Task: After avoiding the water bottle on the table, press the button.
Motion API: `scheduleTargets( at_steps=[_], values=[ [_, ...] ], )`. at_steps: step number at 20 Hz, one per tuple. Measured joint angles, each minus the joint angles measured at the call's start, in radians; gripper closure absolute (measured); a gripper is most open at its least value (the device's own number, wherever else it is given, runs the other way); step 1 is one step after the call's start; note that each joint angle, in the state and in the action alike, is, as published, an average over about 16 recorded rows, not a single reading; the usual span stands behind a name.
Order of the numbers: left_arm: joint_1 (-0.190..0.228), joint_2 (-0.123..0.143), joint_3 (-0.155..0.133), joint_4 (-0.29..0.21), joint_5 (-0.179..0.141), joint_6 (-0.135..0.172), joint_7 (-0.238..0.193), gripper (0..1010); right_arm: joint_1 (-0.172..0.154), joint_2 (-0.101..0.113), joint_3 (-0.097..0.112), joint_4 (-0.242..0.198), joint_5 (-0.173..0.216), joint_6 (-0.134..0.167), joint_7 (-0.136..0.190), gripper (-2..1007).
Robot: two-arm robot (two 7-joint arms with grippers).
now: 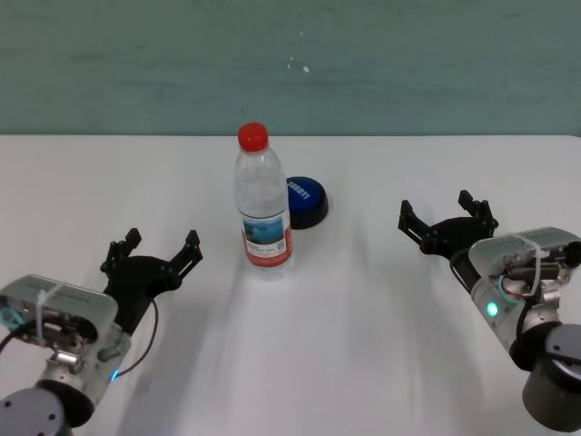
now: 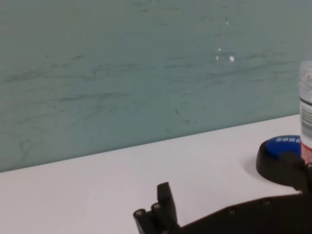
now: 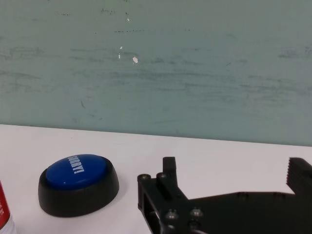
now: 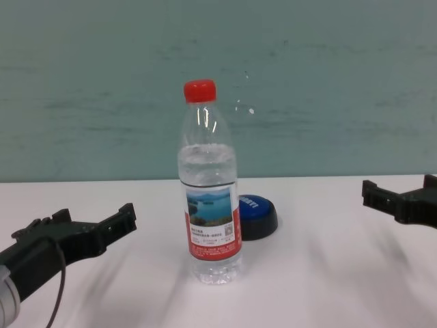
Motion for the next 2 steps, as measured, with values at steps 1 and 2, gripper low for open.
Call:
scheduleTargets(
  at_steps=[1, 2],
  values=[
    [0.000, 0.000, 0.000, 0.000, 0.000, 0.000, 0.000, 6, 0.000, 0.000, 0.000, 0.000, 0.000, 0.000, 0.000, 2],
    [0.000, 0.000, 0.000, 0.000, 0.000, 0.000, 0.000, 6, 0.000, 0.000, 0.000, 0.000, 0.000, 0.000, 0.000, 2]
  ],
)
